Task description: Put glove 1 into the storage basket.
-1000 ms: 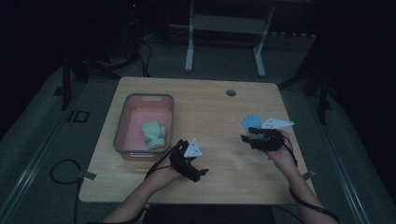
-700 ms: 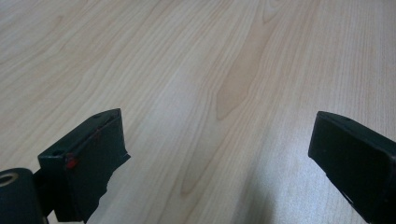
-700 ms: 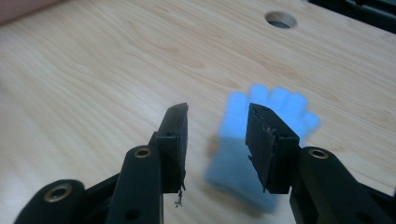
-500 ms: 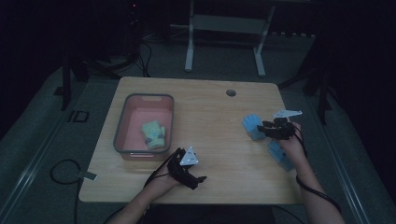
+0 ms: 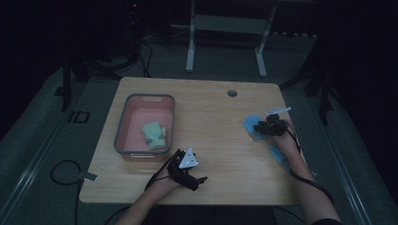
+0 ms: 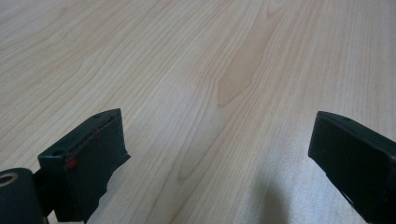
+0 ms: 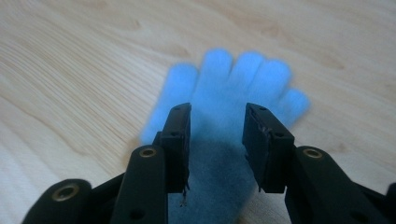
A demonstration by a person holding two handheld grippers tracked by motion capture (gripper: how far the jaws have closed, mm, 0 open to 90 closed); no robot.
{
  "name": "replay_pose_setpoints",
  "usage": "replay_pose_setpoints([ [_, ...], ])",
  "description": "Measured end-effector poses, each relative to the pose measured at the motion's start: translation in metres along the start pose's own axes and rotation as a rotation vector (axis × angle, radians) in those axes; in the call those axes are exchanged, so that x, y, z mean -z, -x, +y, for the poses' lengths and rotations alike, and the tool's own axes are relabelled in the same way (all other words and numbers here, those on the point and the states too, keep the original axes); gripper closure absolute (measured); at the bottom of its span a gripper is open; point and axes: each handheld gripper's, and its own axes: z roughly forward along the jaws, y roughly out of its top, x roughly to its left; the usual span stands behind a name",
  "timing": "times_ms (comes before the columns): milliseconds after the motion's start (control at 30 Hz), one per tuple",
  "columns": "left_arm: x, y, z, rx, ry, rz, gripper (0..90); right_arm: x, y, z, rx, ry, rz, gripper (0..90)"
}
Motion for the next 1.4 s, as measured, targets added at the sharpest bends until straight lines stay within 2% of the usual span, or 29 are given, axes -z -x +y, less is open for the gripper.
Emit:
replay_pose_setpoints([
  [67,0.001,0.001,0.0,-0.003,0.01,0.001,4.0,-0.002,-0.001,0.0,0.004,-0.004,-0.007,63.7],
  [133,0.001,0.003,-0.001,-0.005,0.009,-0.002,4.0,-0.004,-0.005,0.0,0.03,-0.01,-0.032,65.8],
  [200,0.0,0.004,-0.001,-0.007,0.007,-0.005,4.0,-0.006,-0.008,0.0,0.036,-0.006,-0.034,73.1],
  [300,0.0,0.004,-0.001,-0.004,0.009,-0.005,4.0,-0.006,-0.011,0.0,0.011,-0.013,-0.046,80.7],
  [433,0.0,0.004,-0.002,-0.007,0.02,0.004,4.1,-0.006,-0.014,0.003,-0.032,-0.024,-0.07,83.7],
  [500,0.0,0.004,-0.003,0.014,0.035,0.004,4.0,-0.005,-0.013,0.005,-0.062,-0.029,-0.073,85.7],
  [533,0.0,0.004,-0.003,0.019,0.039,0.002,4.0,-0.002,-0.015,0.007,-0.076,-0.025,-0.074,87.4],
  [633,-0.001,0.005,-0.003,0.004,0.036,0.007,4.0,0.009,-0.02,0.013,-0.077,0.001,-0.066,87.9],
  [700,-0.001,0.005,-0.003,0.005,0.034,0.008,4.0,0.021,-0.028,0.018,-0.089,0.036,-0.06,88.0],
  [833,0.0,0.004,-0.003,0.007,0.038,0.014,4.1,0.044,-0.048,0.024,-0.078,0.084,-0.052,88.1],
  [867,0.0,0.004,-0.003,0.007,0.038,0.014,4.0,0.044,-0.048,0.024,-0.078,0.084,-0.052,88.1],
  [967,0.0,0.003,-0.004,0.012,0.038,0.017,4.0,0.062,-0.068,0.027,-0.082,0.128,-0.051,88.1],
  [1067,0.001,0.004,-0.004,0.008,0.039,0.021,4.0,0.073,-0.084,0.026,-0.103,0.159,-0.035,88.1],
  [1167,0.001,0.004,-0.004,0.003,0.038,0.025,4.0,0.079,-0.105,0.023,-0.096,0.17,-0.032,88.1],
  [1267,0.002,0.003,-0.004,0.004,0.04,0.029,4.0,0.083,-0.12,0.021,-0.093,0.171,-0.023,88.1],
  [1333,0.003,0.003,-0.004,0.002,0.043,0.033,4.0,0.085,-0.13,0.019,-0.1,0.172,-0.031,88.1],
  [1400,0.004,0.002,-0.004,-0.001,0.043,0.033,4.0,0.085,-0.139,0.016,-0.128,0.167,-0.027,88.0],
])
